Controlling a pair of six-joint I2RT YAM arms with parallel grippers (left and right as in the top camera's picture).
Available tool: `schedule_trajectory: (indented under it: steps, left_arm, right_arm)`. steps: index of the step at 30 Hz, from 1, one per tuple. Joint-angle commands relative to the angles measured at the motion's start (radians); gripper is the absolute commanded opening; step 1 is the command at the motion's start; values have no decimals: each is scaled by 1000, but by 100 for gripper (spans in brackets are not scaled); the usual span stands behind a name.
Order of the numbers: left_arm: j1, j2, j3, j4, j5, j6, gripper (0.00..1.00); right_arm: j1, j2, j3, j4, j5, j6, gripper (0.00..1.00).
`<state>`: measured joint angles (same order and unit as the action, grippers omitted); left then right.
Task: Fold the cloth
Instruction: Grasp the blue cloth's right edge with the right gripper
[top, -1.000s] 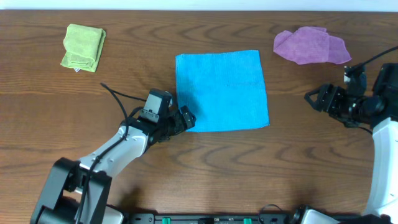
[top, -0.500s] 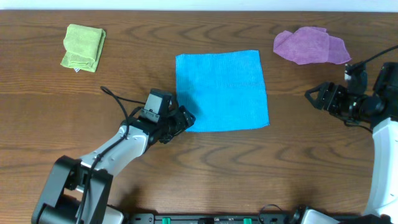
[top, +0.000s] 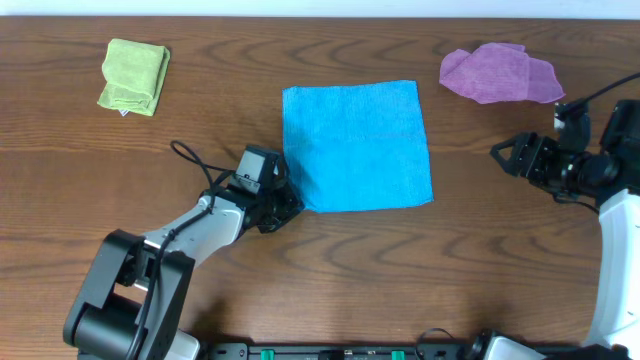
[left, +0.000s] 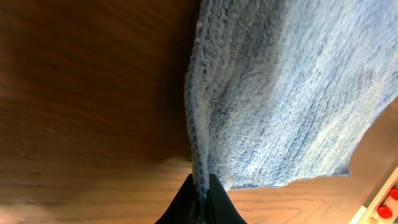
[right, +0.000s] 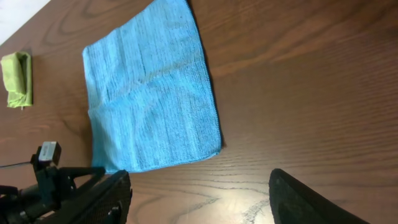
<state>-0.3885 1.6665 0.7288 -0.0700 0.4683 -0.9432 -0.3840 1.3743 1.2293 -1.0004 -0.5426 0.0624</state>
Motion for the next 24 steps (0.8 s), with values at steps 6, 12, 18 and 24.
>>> schedule_trajectory:
  steps: [6,12,18,24]
  left_arm:
    - [113,-21,12,0,55,51,6]
    - [154,-29,12,0,66,65,6]
    - [153,-29,12,-1,70,65,5]
    - [153,-29,12,-1,73,65,6]
  right_arm:
    - [14,66,-65,30,-69,-27,67]
    - [113,216,-190,63,-235,-53,61]
    - [237,325,-212,80,-231,-53,56]
    - [279,400,-212,145,-182,-3,52]
